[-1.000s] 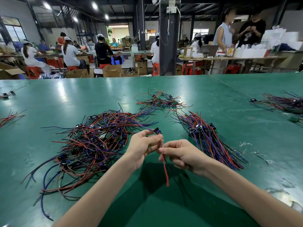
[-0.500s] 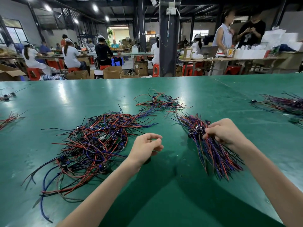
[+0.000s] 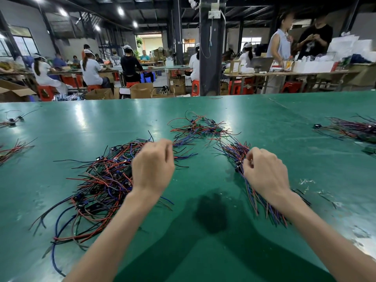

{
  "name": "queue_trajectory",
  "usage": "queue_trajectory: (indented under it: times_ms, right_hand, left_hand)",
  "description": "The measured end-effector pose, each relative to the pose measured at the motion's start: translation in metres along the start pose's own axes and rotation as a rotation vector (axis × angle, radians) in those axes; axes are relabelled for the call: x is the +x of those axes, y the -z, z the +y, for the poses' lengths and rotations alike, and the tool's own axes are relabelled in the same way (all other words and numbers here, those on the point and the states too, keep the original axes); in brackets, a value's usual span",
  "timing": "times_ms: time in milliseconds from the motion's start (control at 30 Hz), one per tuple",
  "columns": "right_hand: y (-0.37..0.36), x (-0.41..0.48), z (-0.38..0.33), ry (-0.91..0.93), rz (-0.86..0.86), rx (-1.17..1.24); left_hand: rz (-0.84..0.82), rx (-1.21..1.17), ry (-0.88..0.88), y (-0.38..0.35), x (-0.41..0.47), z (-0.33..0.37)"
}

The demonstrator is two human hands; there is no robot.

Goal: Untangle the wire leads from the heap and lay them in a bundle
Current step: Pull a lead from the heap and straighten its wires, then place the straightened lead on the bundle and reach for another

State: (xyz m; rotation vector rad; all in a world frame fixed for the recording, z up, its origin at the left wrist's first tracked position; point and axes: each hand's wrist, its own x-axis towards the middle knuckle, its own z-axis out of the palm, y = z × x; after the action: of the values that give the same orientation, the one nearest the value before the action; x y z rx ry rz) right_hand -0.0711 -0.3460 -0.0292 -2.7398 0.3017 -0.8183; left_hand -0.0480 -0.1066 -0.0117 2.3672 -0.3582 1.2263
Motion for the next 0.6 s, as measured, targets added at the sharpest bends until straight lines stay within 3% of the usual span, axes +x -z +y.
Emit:
queue_trajectory:
  times_ms: [67,167,267,500,600]
  right_hand:
    - [-0.004,-0.007,-0.009,0.069,0.001,0.048]
    - [-0.012,-0.017,-0.018,0.139,-0.05,0.092]
    - [-0.021,-0.026,-0.023,0.18,-0.114,0.12]
    - [-0.027,-0.035,-0.031,0.229,-0.167,0.149]
    - [-0.028,-0.037,-0.032,0.251,-0.178,0.131]
  left_hand:
    - [-0.039,0.116,0.117,0.004,0.011,-0.023]
    - [-0.3,0.378,0.332,0.004,0.015,-0.062]
    - [-0.518,0.486,0.428,0.001,0.011,-0.084]
    - [-0.384,0.409,0.421,-0.009,0.008,-0.089]
    - [-0.404,0.414,0.398,-0.01,0.008,-0.083]
